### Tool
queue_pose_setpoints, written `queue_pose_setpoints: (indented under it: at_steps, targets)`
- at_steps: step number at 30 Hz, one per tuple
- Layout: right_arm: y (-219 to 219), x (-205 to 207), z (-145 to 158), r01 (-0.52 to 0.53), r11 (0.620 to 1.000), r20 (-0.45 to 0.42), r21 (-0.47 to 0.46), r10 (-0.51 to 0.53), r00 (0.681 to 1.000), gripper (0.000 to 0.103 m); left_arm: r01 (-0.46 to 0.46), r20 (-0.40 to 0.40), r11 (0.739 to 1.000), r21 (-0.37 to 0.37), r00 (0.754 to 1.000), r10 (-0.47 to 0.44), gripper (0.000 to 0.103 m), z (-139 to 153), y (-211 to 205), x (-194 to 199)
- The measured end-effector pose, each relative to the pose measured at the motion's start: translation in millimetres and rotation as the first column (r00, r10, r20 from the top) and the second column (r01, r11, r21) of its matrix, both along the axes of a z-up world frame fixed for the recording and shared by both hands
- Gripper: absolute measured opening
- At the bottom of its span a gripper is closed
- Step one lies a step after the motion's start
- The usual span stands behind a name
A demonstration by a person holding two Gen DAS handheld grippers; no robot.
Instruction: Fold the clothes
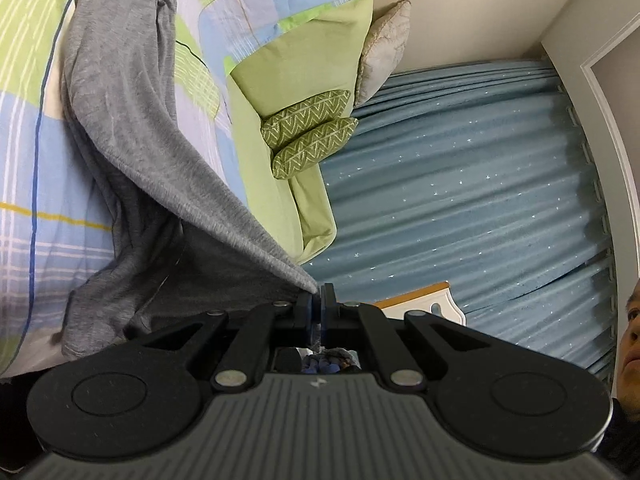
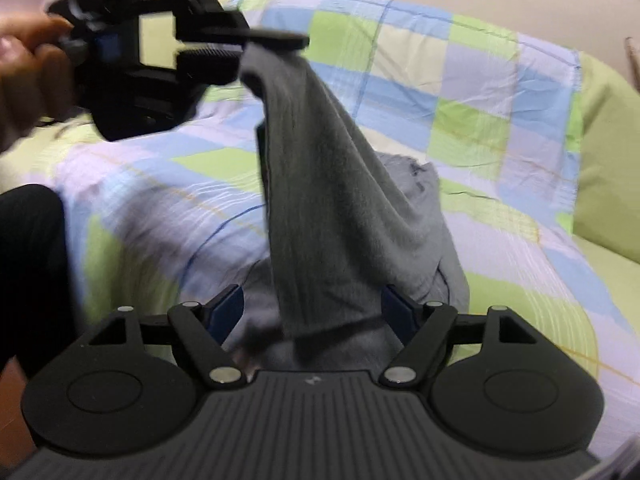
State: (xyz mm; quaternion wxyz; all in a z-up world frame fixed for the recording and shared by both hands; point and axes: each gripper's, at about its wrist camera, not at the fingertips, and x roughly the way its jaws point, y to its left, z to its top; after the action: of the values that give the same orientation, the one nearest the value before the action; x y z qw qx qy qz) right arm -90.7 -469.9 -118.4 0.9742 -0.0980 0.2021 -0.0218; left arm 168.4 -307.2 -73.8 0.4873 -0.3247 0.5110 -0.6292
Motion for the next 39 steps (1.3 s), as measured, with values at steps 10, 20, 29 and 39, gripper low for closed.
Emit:
queue_pose_setpoints:
  at_steps: [10, 20, 29, 39]
  targets:
    - [-24, -37, 31, 0.1, 0.895, 0.019, -0.436, -0.102, 0.995, 0.0, 0.02, 0.092, 0.998, 0.064, 0.995, -0.026, 0.0, -5, 0, -11]
    - [-17, -26, -33, -0.042, 0.897, -0.275, -0.44, -0.09, 0.957, 0.014, -0.026, 0.225, 0.916, 0.4, 0.972, -0.071, 0.0, -70, 7, -26]
    - [-57, -47, -12, 0.067, 0.989, -0.307, -0.134, -0.105, 0.946, 0.028, -0.07, 0.442, 0.905, 0.419, 0.887, -0.136, 0.041, -51, 27, -39]
    - [-135, -54, -6, 0.088, 0.865, -0.199, 0.493, 0.014, 0.98, 0.042, -0.077, 0.502, 0.934, 0.35, 0.857, -0.117, 0.05, -69, -13, -40]
